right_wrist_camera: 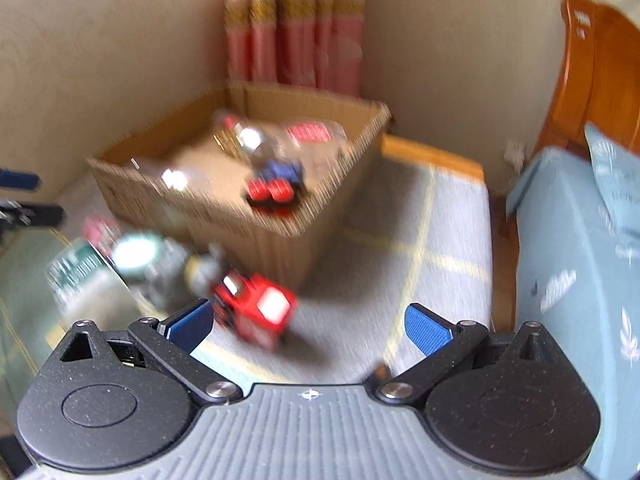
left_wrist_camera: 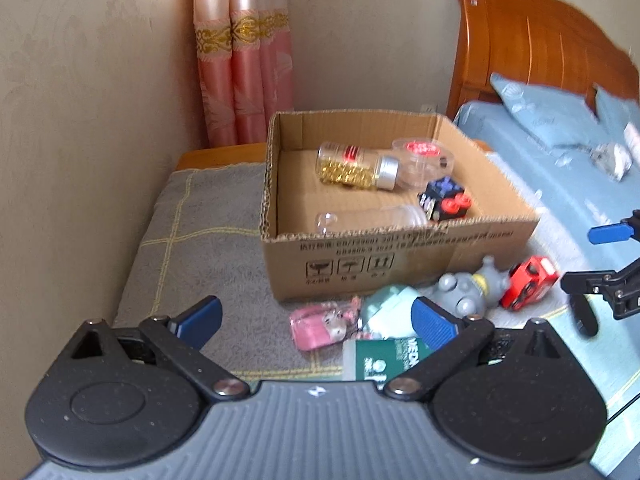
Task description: Organize rigid objects
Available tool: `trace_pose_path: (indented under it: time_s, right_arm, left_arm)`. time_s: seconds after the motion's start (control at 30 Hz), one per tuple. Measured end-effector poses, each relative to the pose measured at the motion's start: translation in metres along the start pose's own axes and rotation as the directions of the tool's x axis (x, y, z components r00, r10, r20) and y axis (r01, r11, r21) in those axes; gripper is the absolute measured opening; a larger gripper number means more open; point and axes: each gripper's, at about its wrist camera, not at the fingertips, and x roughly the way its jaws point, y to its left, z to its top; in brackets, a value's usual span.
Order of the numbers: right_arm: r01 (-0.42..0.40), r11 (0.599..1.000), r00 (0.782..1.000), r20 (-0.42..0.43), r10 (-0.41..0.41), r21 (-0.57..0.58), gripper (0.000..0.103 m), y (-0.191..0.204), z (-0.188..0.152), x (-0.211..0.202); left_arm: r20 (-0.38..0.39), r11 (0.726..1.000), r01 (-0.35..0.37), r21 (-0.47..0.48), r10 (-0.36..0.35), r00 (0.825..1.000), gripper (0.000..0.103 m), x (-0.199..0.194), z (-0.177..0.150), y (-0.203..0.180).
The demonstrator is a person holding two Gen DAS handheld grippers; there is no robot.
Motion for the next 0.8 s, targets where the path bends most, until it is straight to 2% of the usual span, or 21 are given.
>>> trace_pose_path:
  time_s: [0.1,0.4,0.57,0.67,0.8]
  right_arm:
    - [0.029,0.998,0.998,-0.065,-0.026,0.053,0.103,-0.01,-0.017,0.01]
    - [-0.049,0.985,0.993,-0.098,0.066,0.162,0.103,0.007,-0.062,-0.002]
    - [-0.116,0.982,0.989,-0.074,0.128,0.151,0.103,0.029,-0.065,-0.003]
    - [-0.153,0.983,0.984,-0.071,0.161,0.107,0.103,0.045,-0.062,0.0]
    - [-0.134,0.991,0.986,-0.093,0.136,0.028,0.103,0.057,-0.055,0.0]
  left_arm:
    - [-0.007,0.998,-0.032,0.048,0.033,0.999,0.1,-0.002,-0.004,-0.009]
    - [-0.022,0.998,-0.008,0.066,0.009,1.0,0.1,0.002,-0.01,-0.017]
    - [-0.028,0.997,-0.005,0.073,0.007,1.0,0.1,0.002,-0.012,-0.019]
    - [-0.024,0.998,-0.007,0.067,0.008,1.0,0.1,0.001,-0.012,-0.019]
    - [-0.023,0.998,-0.012,0.065,0.013,1.0,0.1,0.0,-0.013,-0.018]
